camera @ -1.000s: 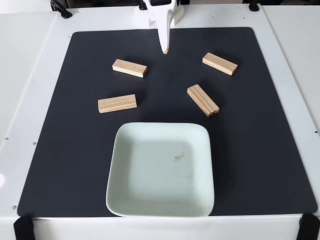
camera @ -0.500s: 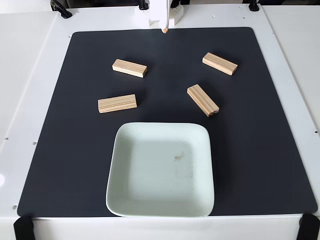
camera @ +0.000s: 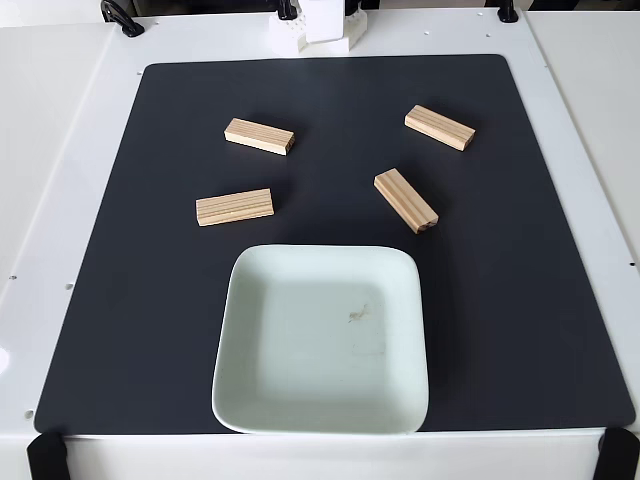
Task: Pick up the wooden block and place them on the plate.
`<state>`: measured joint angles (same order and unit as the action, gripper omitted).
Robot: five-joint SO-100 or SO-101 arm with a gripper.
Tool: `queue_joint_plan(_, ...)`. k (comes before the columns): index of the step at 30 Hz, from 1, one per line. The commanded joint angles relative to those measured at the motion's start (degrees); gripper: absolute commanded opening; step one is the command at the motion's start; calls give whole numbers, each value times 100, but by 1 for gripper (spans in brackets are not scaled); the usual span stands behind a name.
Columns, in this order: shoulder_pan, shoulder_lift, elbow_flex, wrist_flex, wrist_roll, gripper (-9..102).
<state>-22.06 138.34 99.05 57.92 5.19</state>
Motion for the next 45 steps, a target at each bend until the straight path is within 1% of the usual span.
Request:
queue_joint_plan(1, -527, -598, -1055, 642, -1213, 3)
queue_joint_plan(4, -967, -1107, -1380, 1116, -2435, 4)
queue_joint_plan(6, -1248, -1415, -1450, 1345, -3454, 4)
queue_joint_plan(9, -1644, -1828, -1441, 1942, -5599, 4)
queue_joint_plan(11, -1696, -2057, -1450, 2575, -7110, 4)
queue_joint_plan(13, -1600, -2171, -1433, 3120, -8367, 3)
queue_joint_plan(14, -1503, -2197, -1424, 3278, -8859, 3)
queue_joint_plan(16, -1406, -2162, -1204, 3252, -9554, 3)
queue_joint_plan(20, -1362, -1863, -615, 3199, -10600, 3)
queue_joint_plan(24, -1354, -1485, 97, 3199, -11065, 3)
queue_joint_plan(31, -1345, -1301, 721, 3190, -11057, 5)
queue_joint_plan(33, -1266, -1424, 800, 3111, -10881, 11)
queue_joint_plan(36, -1178, -1740, 861, 2646, -10661, 27)
queue_joint_plan(39, -1151, -2215, 773, 2294, -10670, 38)
queue_joint_plan(40, -1125, -2391, 703, 2188, -10679, 40)
queue_joint_plan(42, -1037, -2716, 562, 1995, -10828, 41)
queue_joint_plan(45, -976, -3155, 387, 1969, -11145, 42)
